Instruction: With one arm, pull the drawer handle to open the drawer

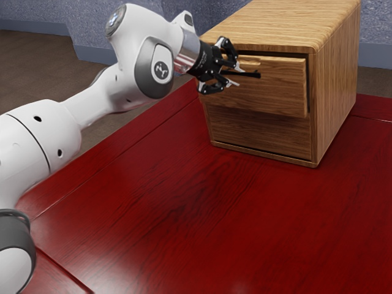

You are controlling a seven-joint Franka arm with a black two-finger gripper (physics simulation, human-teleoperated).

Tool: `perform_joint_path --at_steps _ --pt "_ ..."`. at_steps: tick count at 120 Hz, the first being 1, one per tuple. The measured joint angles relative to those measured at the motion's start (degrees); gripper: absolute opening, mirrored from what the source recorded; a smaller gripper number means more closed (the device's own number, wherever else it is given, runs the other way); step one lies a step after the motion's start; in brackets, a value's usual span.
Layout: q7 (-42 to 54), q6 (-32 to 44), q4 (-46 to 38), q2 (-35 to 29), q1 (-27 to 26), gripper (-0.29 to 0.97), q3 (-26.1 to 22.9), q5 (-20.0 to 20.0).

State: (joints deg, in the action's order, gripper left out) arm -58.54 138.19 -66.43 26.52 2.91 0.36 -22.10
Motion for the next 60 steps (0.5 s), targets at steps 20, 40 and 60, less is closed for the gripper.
perform_joint_path --at_steps 20,40,60 --pt "0.12 -0.11 -1.04 -1.07 -0.01 0.13 -0.05 -0.18" --pt "0.24 -0.41 -1.91 -1.63 -0.01 0.15 -0.09 -0.27" --pt "0.20 -0.58 -3.03 -2.19 0.03 0.16 -0.10 -0.17"
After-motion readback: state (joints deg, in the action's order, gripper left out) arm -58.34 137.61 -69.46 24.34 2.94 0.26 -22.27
